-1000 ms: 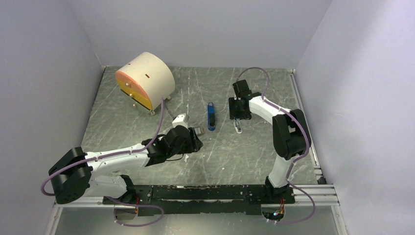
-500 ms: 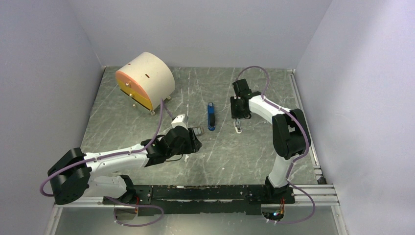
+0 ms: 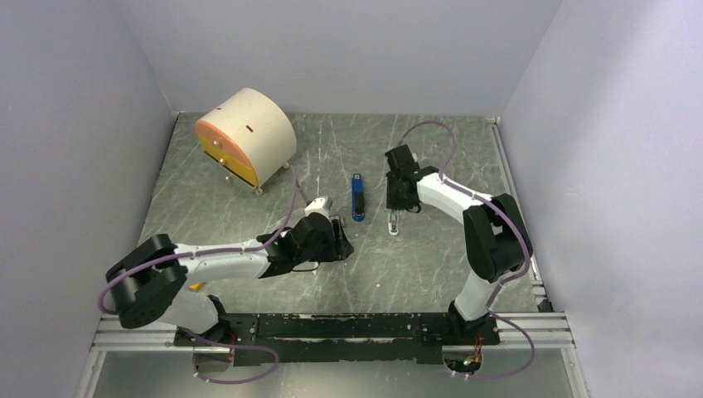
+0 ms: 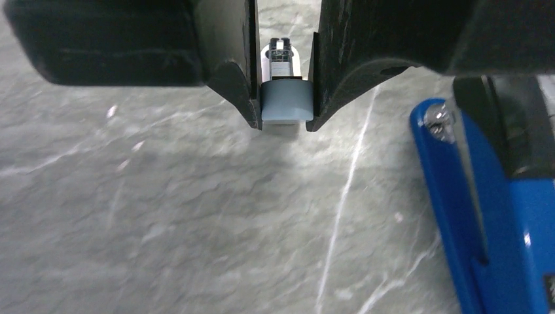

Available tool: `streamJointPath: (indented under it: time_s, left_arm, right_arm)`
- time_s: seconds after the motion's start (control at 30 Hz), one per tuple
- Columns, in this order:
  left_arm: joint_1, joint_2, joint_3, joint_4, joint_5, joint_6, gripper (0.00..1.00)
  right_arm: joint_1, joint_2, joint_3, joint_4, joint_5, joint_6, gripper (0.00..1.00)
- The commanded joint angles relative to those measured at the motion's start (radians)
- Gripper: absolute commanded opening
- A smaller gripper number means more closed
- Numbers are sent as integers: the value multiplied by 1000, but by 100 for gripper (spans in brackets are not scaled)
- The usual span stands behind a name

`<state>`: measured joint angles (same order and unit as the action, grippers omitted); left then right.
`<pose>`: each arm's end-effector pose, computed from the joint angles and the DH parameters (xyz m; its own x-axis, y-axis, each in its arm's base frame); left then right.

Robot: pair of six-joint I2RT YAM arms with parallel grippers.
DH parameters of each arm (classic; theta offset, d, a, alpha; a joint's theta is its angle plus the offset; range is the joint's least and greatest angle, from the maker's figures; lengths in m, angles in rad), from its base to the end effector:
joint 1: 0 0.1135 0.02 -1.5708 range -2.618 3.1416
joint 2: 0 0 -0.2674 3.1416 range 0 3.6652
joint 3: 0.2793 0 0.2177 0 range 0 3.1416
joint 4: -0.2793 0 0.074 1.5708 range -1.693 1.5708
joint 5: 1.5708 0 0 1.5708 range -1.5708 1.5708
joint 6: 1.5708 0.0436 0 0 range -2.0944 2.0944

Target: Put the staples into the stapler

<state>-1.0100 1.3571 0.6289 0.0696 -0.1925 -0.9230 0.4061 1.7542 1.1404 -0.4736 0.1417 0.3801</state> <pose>0.1410 -0.2088 0.2089 -0.7951 -0.2057 -0.5706 0.1935 0.8056 -0.5600 0.3045 0.1243 0.2012 -0.8781 0.0223 -0.4780 -0.0054 0.9984 0.0563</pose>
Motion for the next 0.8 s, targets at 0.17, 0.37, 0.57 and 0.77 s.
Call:
streamJointPath:
  time_s: [0.17, 0.37, 0.57, 0.77]
  left_arm:
    - [-4, 229, 96, 236, 116, -73, 53]
    - [-5, 357, 95, 418, 183, -146, 34]
    - [-7, 439, 125, 443, 195, -171, 28]
    - [-6, 496, 173, 403, 194, -201, 21]
  right_arm:
    - [136, -97, -109, 23, 33, 192, 30]
    - [183, -140, -179, 35, 19, 294, 30]
    - [200, -148, -213, 43, 5, 297, 30]
    - [204, -163, -230, 61, 2, 279, 30]
